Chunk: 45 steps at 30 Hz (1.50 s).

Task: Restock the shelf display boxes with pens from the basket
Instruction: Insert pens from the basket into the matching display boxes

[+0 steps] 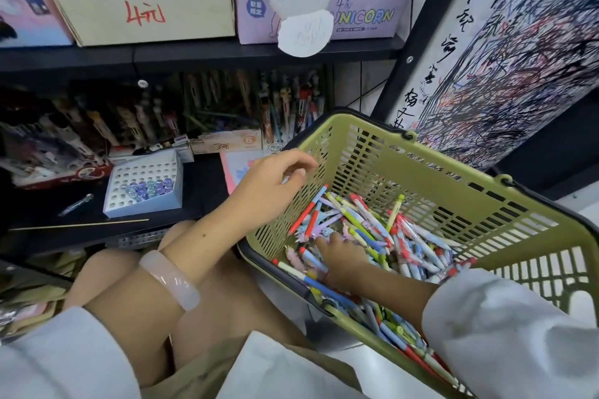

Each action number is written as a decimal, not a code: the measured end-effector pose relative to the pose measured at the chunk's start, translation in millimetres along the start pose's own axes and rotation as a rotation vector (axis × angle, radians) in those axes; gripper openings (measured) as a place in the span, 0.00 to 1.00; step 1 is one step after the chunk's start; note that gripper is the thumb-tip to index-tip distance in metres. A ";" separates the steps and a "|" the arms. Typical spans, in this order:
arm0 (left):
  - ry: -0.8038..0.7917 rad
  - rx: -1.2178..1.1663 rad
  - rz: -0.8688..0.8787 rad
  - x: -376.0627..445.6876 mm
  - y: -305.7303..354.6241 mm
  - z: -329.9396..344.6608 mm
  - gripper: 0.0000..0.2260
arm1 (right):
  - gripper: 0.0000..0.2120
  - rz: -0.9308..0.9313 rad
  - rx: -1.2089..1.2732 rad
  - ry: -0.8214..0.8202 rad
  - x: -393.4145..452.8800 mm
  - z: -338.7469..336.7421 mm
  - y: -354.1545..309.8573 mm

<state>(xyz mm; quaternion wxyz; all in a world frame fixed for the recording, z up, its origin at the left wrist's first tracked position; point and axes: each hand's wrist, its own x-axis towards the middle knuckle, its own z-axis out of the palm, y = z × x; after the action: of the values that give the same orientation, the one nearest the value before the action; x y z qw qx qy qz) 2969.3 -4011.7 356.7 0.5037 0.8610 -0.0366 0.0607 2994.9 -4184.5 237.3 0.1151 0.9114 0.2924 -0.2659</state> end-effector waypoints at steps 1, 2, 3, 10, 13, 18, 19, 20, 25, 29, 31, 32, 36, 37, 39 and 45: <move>-0.005 0.000 -0.002 -0.8 0.1 -0.3 0.11 | 0.26 0.001 0.036 0.022 -0.4 -2.4 3.0; -0.010 0.003 -0.006 -1.3 0.6 -0.4 0.11 | 0.25 -0.002 0.084 0.037 -1.0 -6.0 7.6; -0.015 0.006 -0.012 -1.5 1.1 -0.3 0.11 | 0.26 -0.005 0.149 0.046 -2.3 -10.4 13.6; -0.017 -0.110 -0.132 7.7 13.1 12.7 0.09 | 0.13 -0.045 0.783 0.366 -24.8 -73.1 58.5; -0.215 -0.290 -0.294 7.4 23.2 27.1 0.18 | 0.12 -0.051 1.258 0.447 -39.2 -112.7 66.8; -0.355 -0.470 -0.346 9.2 35.9 59.7 0.28 | 0.07 -0.144 1.639 0.457 -53.6 -140.4 50.2; -0.296 -0.505 -0.357 12.7 36.5 64.6 0.24 | 0.06 -0.145 1.666 0.478 -54.9 -142.4 46.8; -0.248 -0.538 -0.362 15.9 38.4 67.0 0.20 | 0.05 -0.133 1.694 0.502 -55.4 -144.1 44.4; -0.191 -0.580 -0.334 27.6 44.2 67.7 0.18 | 0.10 -0.189 1.660 0.562 -57.5 -147.6 34.1; -0.091 -0.642 -0.342 31.9 51.7 64.2 0.17 | 0.11 -0.271 1.486 0.575 -62.1 -158.1 32.8; -0.051 -0.688 -0.336 35.1 53.5 58.2 0.15 | 0.11 -0.273 1.339 0.602 -64.6 -167.3 36.2; -0.031 -0.685 -0.334 36.6 53.6 54.6 0.15 | 0.10 -0.265 1.262 0.627 -65.7 -172.0 37.8; 0.040 -0.578 -0.354 39.9 55.2 40.4 0.11 | 0.15 -0.200 1.149 0.875 -65.9 -186.1 39.0; 0.048 -0.580 -0.352 40.4 55.8 37.5 0.09 | 0.13 -0.188 1.143 0.952 -65.9 -190.0 37.7; 0.058 -0.573 -0.341 41.5 56.0 32.0 0.08 | 0.06 -0.192 1.146 1.016 -66.5 -198.5 33.6; 0.101 -0.639 -0.313 40.9 64.5 8.4 0.10 | 0.09 -0.269 1.325 0.986 -67.2 -229.0 13.9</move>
<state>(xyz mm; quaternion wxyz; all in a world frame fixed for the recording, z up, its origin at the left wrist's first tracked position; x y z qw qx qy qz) 3002.3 -4050.7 414.0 0.7518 0.6512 0.1033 0.0106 3052.5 -4143.8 465.7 -0.6183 0.7596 0.1988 0.0351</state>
